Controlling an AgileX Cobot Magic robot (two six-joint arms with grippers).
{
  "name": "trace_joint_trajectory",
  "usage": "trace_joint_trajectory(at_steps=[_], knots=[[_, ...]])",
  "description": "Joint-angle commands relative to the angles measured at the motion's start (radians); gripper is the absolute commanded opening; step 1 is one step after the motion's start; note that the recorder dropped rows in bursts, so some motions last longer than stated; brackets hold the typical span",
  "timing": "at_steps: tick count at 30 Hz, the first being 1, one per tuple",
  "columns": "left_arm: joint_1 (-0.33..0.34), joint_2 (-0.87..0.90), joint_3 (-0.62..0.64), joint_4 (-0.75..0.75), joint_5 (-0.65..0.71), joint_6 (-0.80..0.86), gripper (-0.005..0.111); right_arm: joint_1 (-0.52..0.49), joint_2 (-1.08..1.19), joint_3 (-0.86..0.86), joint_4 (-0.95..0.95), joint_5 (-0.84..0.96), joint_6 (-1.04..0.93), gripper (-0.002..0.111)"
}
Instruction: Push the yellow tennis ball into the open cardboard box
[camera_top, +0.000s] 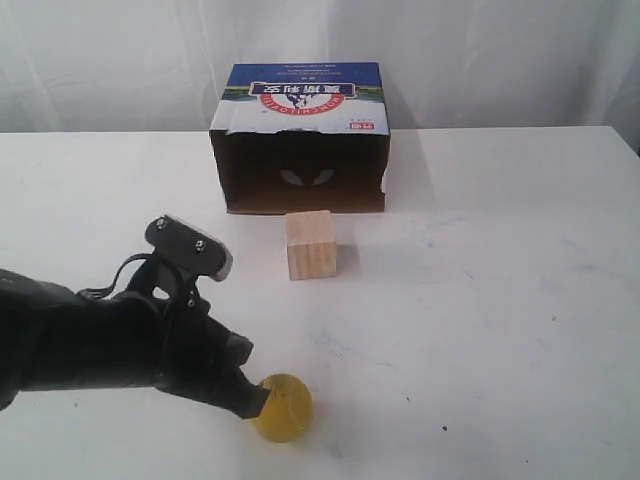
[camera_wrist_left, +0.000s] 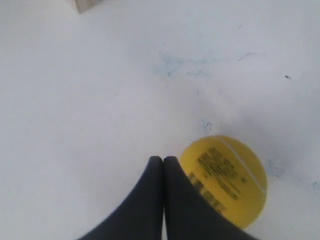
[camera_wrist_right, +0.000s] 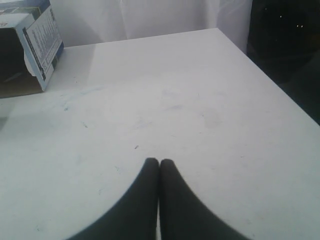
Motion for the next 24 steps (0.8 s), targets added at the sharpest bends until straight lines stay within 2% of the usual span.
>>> trace_joint_trajectory(at_steps=[1,5,9,12,24], knots=[[-0.007,0.006,-0.081,0.126,-0.024,-0.039,0.0,0.003,-0.004,-0.001,-0.001,-0.005,0.0,0.0],[-0.007,-0.012,-0.144,0.13,0.376,-0.025,0.0,0.003,-0.004,-0.001,-0.001,-0.005,0.0,0.0],[-0.007,0.027,-0.096,0.132,0.476,0.111,0.0,0.003,-0.004,-0.001,-0.001,-0.005,0.0,0.0],[-0.007,0.073,-0.075,0.137,0.628,0.198,0.0,0.003,-0.004,-0.001,-0.001,-0.005,0.0,0.0],[-0.007,0.181,-0.075,0.157,0.588,0.203,0.0,0.003,-0.004,-0.001,-0.001,-0.005,0.0,0.0]])
